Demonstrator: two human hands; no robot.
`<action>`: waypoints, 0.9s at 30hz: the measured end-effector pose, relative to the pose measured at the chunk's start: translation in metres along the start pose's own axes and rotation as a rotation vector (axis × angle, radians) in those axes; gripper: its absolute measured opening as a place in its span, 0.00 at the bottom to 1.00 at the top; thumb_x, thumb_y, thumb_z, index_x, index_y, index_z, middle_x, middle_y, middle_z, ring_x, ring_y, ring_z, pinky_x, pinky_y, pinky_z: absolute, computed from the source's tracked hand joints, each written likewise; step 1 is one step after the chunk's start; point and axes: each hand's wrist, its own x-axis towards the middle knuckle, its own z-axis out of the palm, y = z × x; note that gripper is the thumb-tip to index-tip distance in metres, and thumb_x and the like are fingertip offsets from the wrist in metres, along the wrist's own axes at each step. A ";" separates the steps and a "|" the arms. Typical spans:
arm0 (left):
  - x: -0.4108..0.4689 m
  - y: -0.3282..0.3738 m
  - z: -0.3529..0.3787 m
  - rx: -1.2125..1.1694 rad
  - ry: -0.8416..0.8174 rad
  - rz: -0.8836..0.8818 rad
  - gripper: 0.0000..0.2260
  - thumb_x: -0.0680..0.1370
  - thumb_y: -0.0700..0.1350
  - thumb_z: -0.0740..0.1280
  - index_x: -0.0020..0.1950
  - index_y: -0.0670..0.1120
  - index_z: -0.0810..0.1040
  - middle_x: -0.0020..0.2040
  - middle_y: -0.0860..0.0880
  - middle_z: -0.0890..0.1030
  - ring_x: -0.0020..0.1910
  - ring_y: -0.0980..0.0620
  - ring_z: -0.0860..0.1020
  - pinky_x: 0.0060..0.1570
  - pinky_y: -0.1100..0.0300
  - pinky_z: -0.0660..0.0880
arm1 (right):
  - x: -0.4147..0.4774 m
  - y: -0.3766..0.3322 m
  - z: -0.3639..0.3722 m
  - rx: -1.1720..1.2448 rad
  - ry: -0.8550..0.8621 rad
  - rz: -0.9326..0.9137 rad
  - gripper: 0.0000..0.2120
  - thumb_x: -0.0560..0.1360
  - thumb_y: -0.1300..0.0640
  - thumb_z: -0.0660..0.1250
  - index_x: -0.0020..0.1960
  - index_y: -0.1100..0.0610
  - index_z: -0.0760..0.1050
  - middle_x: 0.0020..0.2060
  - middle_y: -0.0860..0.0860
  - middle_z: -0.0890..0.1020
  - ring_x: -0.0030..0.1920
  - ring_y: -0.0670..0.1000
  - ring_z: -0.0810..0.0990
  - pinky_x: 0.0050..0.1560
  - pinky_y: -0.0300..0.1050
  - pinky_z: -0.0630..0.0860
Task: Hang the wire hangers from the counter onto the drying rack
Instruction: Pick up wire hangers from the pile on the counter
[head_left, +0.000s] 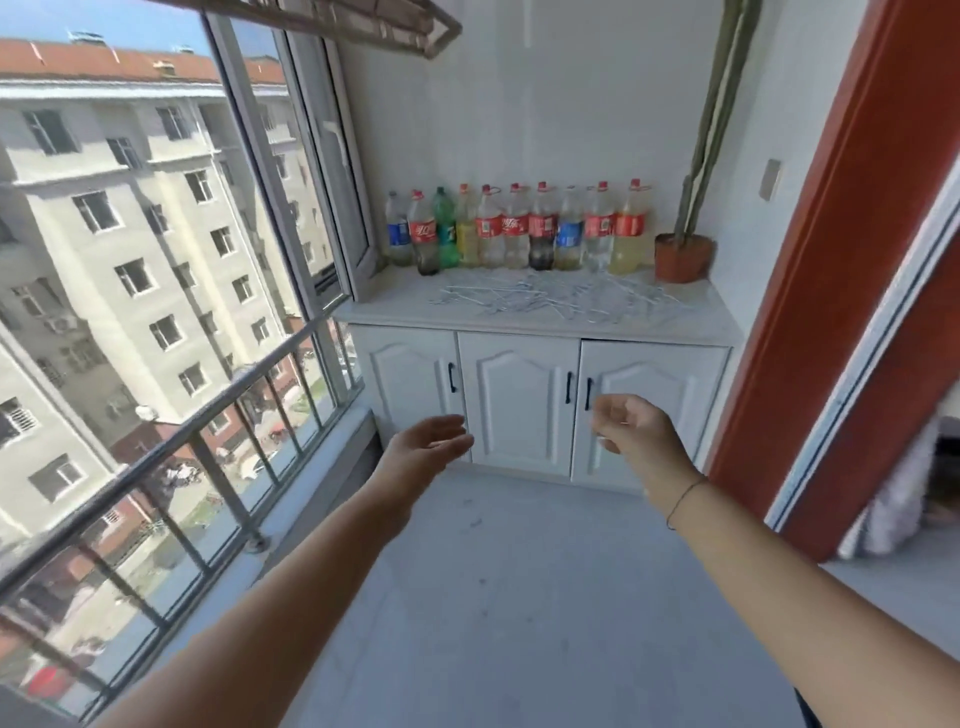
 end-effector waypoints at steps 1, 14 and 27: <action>0.022 0.005 0.003 0.000 -0.017 0.004 0.15 0.74 0.44 0.70 0.60 0.49 0.77 0.55 0.49 0.81 0.55 0.54 0.78 0.59 0.58 0.71 | 0.018 0.000 -0.002 -0.001 0.021 0.008 0.05 0.74 0.62 0.67 0.49 0.55 0.77 0.41 0.53 0.78 0.43 0.53 0.75 0.46 0.44 0.72; 0.271 0.021 0.080 0.016 -0.171 -0.008 0.11 0.72 0.48 0.72 0.53 0.55 0.79 0.53 0.52 0.82 0.56 0.49 0.77 0.59 0.54 0.72 | 0.222 0.030 -0.055 0.064 0.191 0.072 0.07 0.74 0.64 0.65 0.44 0.52 0.76 0.38 0.52 0.79 0.41 0.50 0.76 0.43 0.39 0.72; 0.520 0.052 0.201 -0.051 -0.158 -0.026 0.13 0.75 0.43 0.69 0.59 0.48 0.77 0.54 0.48 0.81 0.53 0.52 0.77 0.55 0.58 0.71 | 0.497 0.072 -0.138 0.032 0.209 0.128 0.06 0.73 0.66 0.64 0.47 0.58 0.76 0.36 0.52 0.77 0.36 0.48 0.74 0.38 0.37 0.70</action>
